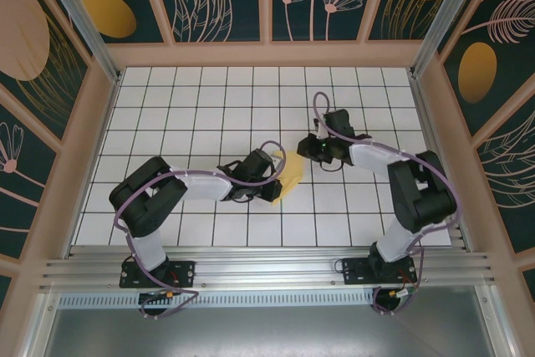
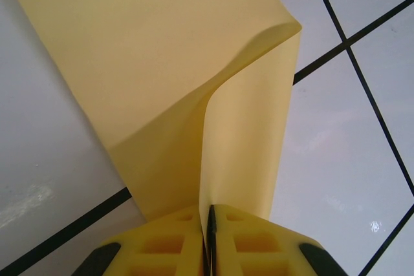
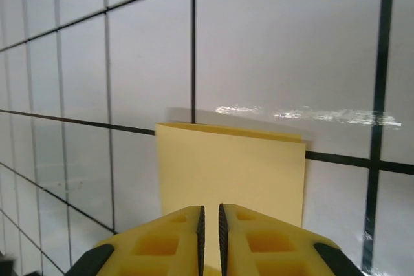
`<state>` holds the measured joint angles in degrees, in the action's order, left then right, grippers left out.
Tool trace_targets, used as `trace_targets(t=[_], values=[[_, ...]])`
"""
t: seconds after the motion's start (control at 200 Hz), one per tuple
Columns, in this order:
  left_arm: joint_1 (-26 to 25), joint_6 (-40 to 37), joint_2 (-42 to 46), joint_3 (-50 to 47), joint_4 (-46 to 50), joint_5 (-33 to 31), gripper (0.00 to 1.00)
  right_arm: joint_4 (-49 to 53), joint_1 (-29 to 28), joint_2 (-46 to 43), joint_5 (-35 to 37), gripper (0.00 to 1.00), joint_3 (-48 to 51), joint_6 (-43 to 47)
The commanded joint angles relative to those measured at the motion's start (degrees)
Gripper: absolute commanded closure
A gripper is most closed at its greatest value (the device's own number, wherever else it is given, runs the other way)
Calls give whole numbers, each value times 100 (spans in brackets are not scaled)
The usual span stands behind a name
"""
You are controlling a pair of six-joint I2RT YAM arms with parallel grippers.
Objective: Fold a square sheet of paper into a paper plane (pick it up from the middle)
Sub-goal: Third fold the triangle at the center of the table.
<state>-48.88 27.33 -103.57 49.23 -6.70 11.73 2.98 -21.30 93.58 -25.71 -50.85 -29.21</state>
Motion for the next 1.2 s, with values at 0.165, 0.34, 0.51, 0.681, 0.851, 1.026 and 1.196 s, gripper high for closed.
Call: trace_targets(t=[0.165,0.34,0.51,0.681,0.851,1.026,1.196], values=[[19,90,-245,-251,183,-56,87,-1339,-36,-871,-1098,97,1437,-987],[27,75,-251,-274,160,-39,87,-1551,-284,-768,-1357,98,1715,-1009],[19,62,-234,-257,178,-30,87,-1770,-445,-509,-1417,97,1732,-1090],[25,55,-249,-237,206,-43,87,-1716,-465,-201,-1353,97,1627,-1034],[20,53,-241,-249,182,-21,87,-1793,-486,58,-1334,97,1570,-994],[28,53,-232,-289,198,-30,87,-1705,-486,253,-1222,97,1517,-857],[21,55,-242,-285,217,-36,87,-1609,-480,371,-1140,97,1517,-762]])
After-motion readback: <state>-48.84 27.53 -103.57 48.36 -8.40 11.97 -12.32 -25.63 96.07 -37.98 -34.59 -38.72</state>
